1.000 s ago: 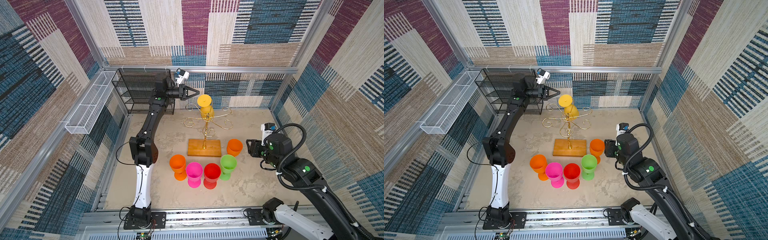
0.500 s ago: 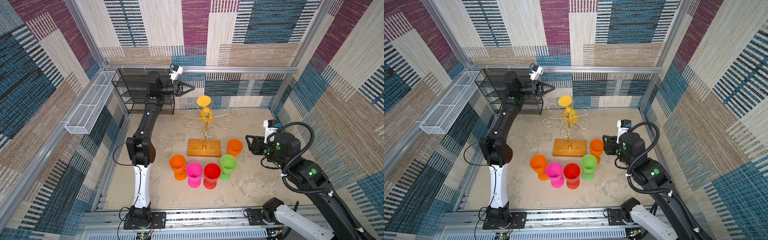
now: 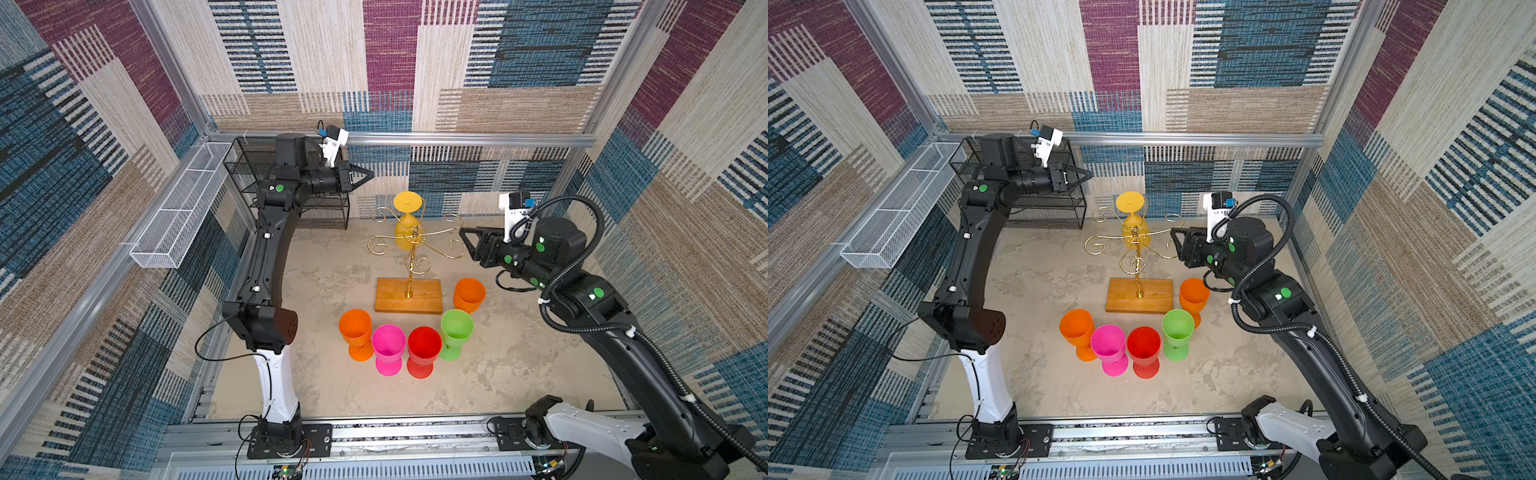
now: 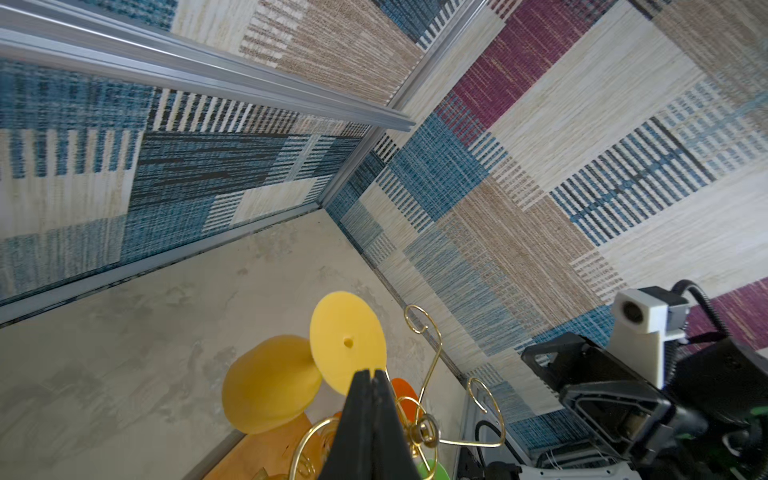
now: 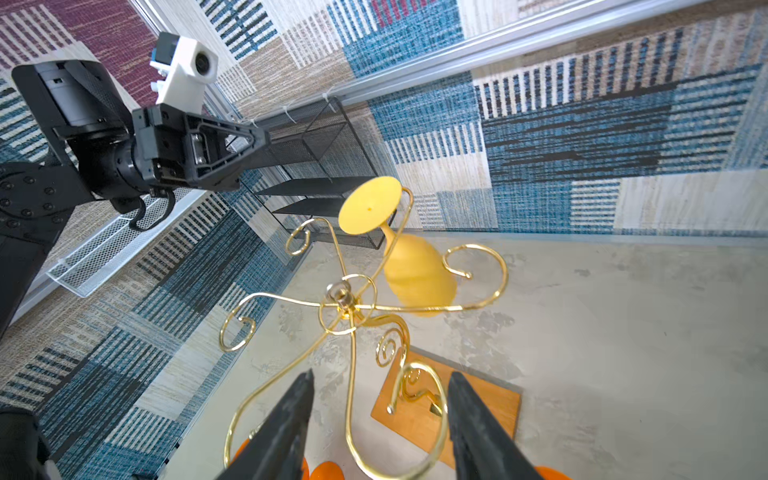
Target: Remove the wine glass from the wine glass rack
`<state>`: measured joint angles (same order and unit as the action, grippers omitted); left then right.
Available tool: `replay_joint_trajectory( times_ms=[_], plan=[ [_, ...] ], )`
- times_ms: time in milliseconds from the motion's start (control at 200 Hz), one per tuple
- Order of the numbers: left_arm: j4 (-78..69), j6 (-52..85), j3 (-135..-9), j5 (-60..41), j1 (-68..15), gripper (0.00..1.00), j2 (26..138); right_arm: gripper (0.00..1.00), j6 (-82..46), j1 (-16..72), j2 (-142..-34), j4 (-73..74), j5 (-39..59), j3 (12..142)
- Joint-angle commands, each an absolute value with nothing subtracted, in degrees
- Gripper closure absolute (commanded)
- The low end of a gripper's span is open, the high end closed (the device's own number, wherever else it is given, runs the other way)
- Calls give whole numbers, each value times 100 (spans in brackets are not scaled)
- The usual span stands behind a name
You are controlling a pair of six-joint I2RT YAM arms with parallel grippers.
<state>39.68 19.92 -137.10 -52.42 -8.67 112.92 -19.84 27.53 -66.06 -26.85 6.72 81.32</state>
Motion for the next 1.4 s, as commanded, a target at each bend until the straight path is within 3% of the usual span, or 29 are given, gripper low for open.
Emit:
replay_joint_trajectory(
  times_ms=[0,180,391,636,1397],
  plan=[
    [4231,1384,-13095,-4212,-959,100,10500,45,-1772,2744,-7180,-2298,1110,8759],
    [3888,1272,-11646,-3021,-1353,94,8977,41,-2111,2378,-8543,-2606,1918,10316],
    [3148,1769,-9897,-2813,-1483,92,7530,41,-2372,1865,-9976,-3295,3200,11927],
    [3357,1617,-9190,-2588,-1869,92,6811,43,-2198,1829,-11177,-4500,3756,13616],
    [3199,1654,-8798,-2764,-1968,94,6644,44,-2162,1850,-11030,-4342,3966,12761]
  ],
)
